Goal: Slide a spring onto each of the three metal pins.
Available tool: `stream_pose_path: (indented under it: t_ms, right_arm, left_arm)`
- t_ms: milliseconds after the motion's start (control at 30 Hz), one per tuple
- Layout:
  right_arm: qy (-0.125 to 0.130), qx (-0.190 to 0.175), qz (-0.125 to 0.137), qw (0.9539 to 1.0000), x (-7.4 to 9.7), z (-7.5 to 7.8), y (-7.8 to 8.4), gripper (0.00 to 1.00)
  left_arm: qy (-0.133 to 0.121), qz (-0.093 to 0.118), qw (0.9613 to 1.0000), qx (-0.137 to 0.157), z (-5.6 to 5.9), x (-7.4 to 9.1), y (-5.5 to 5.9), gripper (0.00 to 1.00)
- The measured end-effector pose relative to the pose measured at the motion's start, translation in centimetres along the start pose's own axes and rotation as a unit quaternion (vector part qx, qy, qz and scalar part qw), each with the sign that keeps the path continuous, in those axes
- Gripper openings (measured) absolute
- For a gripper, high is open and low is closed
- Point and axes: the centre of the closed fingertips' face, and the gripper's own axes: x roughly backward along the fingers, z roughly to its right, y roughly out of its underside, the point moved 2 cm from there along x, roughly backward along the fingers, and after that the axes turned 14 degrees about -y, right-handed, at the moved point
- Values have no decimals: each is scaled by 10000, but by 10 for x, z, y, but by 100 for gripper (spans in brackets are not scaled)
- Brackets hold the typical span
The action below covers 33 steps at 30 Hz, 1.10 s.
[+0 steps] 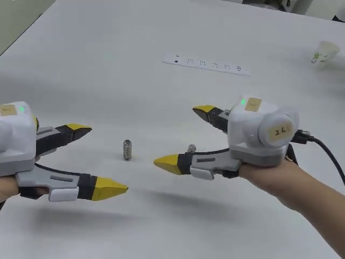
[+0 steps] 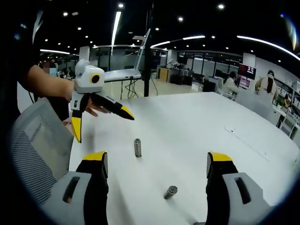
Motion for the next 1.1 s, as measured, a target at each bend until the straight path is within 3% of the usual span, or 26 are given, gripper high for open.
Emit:
stream_pose_path:
  t_ms: [233, 467, 767, 1000, 1100]
  right_arm:
    - [277, -355, 255, 9987, 23, 4, 12, 99]
    - [419, -428, 396, 9974, 40, 2, 15, 99]
    - [678, -552, 268, 9958, 68, 4, 35, 99]
    - [902, -769, 423, 9921, 93, 6, 50, 99]
    - [982, -814, 293, 9914, 100, 6, 61, 99]
  left_arm:
    - [-24, 113, 9999, -8, -1, -1, -7, 98]
    - [-22, 203, 9998, -42, 3, -3, -12, 98]
    - [-12, 170, 9997, -173, 5, -4, -12, 98]
    - [-30, 188, 9997, -177, 4, -2, -14, 98]
    - [-44, 154, 9996, -223, 4, 0, -13, 98]
